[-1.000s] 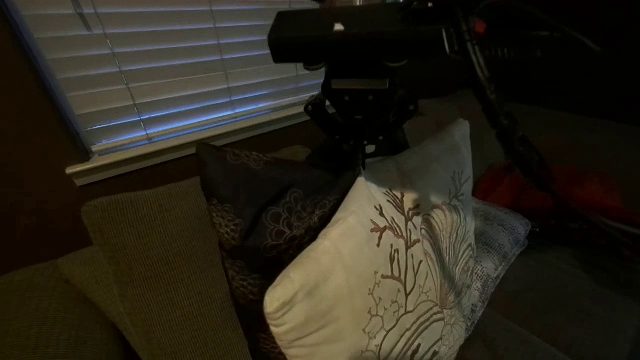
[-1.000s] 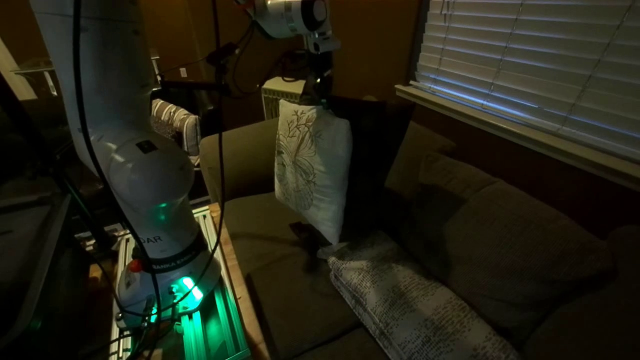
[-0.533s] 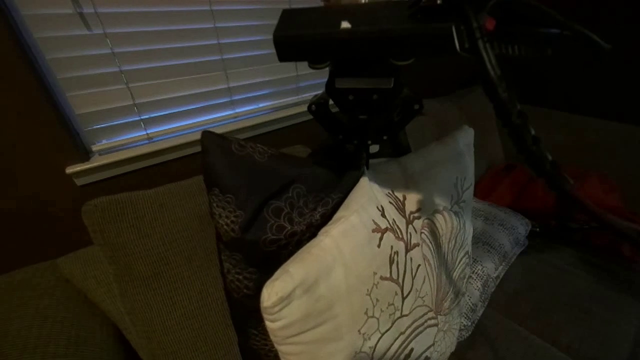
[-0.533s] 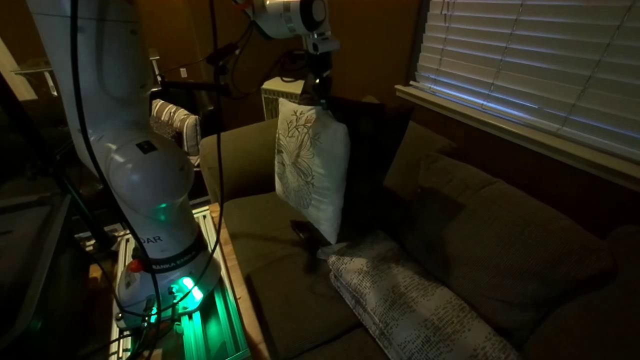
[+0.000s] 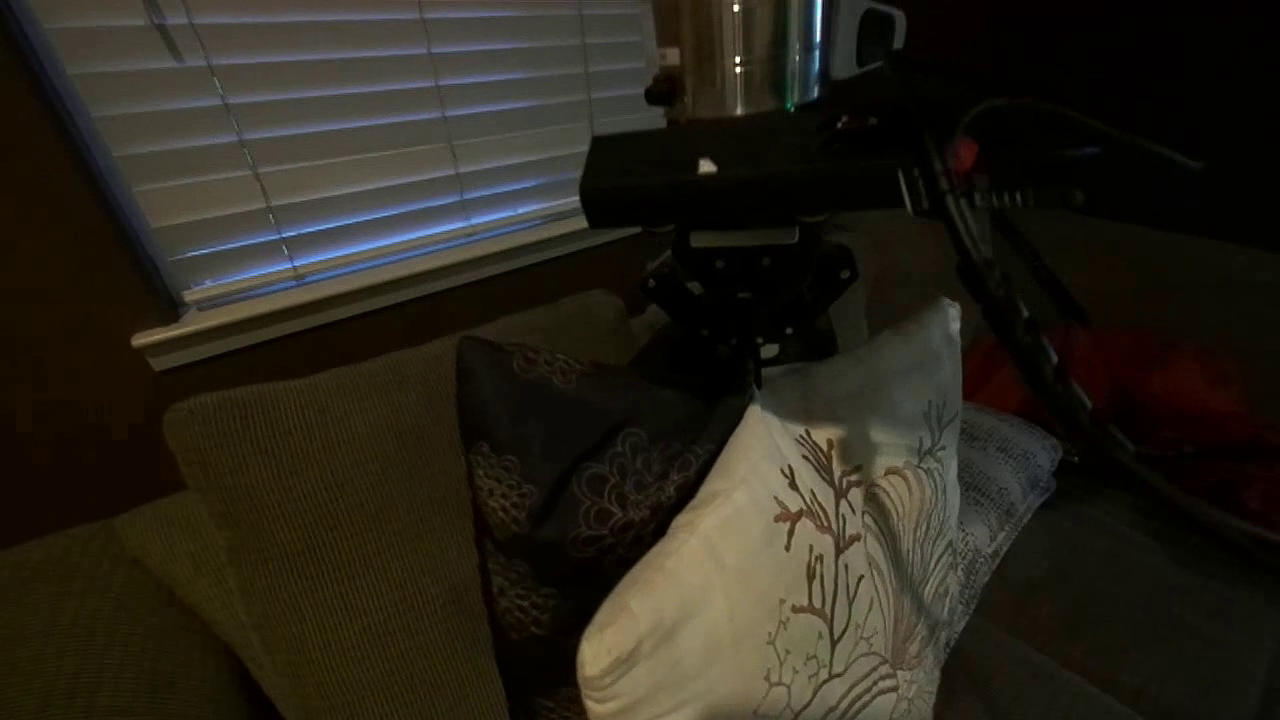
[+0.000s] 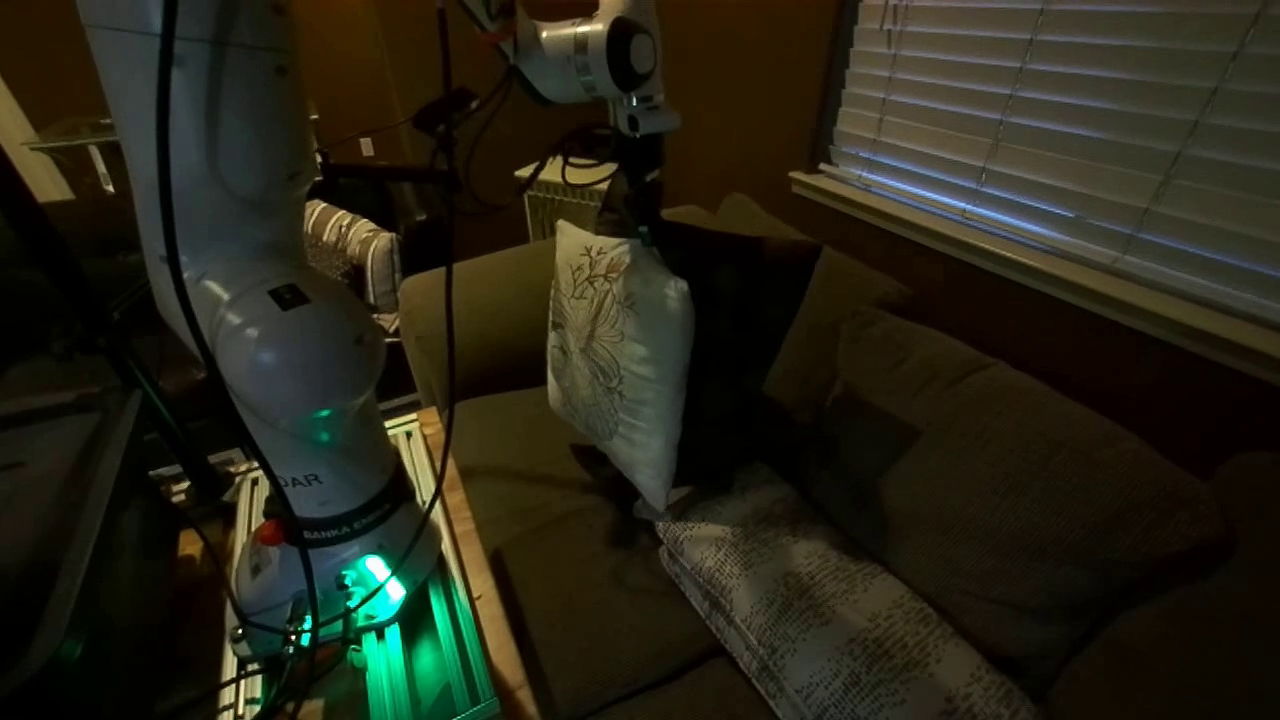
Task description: Put the black and white pillow on the white pillows
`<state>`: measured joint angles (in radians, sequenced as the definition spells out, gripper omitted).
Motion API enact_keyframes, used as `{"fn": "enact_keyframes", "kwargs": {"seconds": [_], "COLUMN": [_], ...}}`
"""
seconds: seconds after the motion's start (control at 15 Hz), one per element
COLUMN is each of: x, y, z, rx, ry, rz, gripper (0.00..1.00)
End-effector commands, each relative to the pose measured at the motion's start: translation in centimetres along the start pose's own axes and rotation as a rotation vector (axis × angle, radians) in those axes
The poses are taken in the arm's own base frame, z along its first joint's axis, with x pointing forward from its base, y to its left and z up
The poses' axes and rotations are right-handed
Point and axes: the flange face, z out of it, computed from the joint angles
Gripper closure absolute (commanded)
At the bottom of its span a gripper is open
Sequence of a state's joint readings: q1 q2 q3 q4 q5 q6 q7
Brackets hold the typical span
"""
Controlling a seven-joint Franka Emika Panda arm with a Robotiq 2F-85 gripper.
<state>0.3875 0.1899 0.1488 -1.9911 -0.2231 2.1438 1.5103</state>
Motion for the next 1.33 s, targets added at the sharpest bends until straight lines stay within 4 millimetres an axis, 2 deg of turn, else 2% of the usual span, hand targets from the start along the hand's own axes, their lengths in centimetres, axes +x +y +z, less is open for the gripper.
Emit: {"fn": "enact_keyframes", "kwargs": {"seconds": [0.0,0.47,0.73,1.27], "x": [0.9,0.6,0.9,4.5], "y": [0.7,1.7,3.2,6.9], "z": [-2.6,-4.1,-6.3,-10.5], "rx": [0.007,0.002,0.006,-0.027], "ry": [0.017,0.04,0.071,0.175], "rz": [0.002,0.02,0.055,0.074], "gripper": [0.99,0.99,0.99,0.99]}}
